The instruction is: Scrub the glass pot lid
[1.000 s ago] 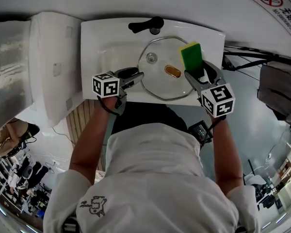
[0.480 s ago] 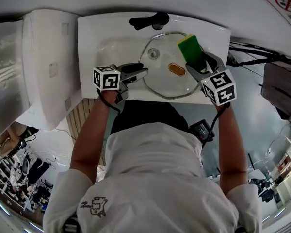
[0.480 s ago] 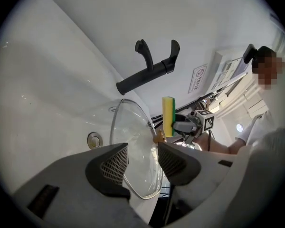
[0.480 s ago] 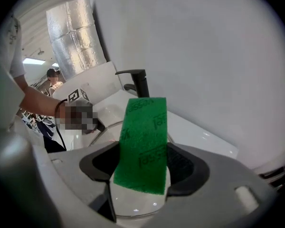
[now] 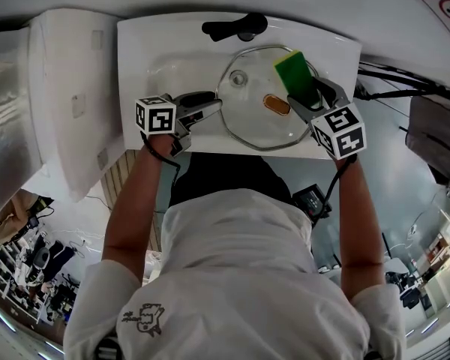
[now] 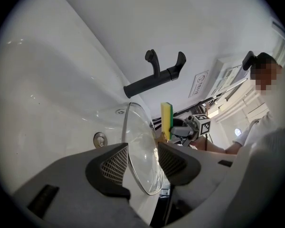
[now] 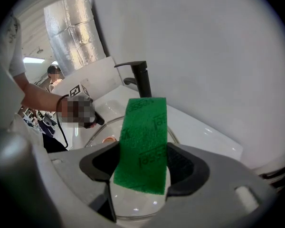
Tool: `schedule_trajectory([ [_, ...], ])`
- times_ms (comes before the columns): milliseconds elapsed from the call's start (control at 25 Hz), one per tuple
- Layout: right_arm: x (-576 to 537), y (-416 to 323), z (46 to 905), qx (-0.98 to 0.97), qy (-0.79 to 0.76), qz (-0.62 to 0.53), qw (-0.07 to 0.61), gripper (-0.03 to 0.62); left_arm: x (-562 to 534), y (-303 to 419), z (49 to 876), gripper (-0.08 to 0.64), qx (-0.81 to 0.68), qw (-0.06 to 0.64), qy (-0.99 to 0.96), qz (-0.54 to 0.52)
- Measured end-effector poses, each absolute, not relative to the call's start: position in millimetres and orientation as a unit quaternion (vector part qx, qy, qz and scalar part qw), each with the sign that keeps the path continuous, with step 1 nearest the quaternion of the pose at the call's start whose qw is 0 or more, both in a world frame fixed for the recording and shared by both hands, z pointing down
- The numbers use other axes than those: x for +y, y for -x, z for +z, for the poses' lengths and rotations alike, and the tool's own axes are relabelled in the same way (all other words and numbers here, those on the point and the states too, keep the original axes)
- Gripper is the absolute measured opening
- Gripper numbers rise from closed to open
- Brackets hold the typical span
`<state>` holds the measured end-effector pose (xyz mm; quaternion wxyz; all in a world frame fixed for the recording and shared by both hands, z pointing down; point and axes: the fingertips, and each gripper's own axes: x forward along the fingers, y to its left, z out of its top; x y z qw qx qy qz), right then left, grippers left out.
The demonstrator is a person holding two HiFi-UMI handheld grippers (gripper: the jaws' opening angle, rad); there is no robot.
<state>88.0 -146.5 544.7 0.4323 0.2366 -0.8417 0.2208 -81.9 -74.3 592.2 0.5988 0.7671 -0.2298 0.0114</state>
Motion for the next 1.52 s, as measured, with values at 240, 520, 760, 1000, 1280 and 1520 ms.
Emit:
schedule_trajectory([
  [240,-145,-84,555,-0.838,-0.226,0.226,0.443,0.302,-73,81,605,0.192,-0.227,0.606,-0.763,0.017],
  [520,-145,-83,571,-0.826,-0.205,0.235,0.470,0.302,-73,74,617,0.192,-0.210,0.620,-0.756,0.010],
  [760,-149,-85,586,-0.817,-0.172,0.238,0.497,0.302,-73,67,626,0.187,-0.194,0.630,-0.752,0.002],
  [1000,-152,-78,592,-0.807,-0.119,0.242,0.525,0.299,-73,63,619,0.112,-0.172,0.630,-0.757,-0.018],
  [1280,-156,-47,591,-0.808,-0.063,0.222,0.542,0.298,-73,63,619,0.109,-0.170,0.632,-0.756,-0.017],
  [1520,-162,-38,593,-0.805,-0.049,0.244,0.539,0.298,-74,65,619,0.107,-0.175,0.630,-0.756,-0.021],
])
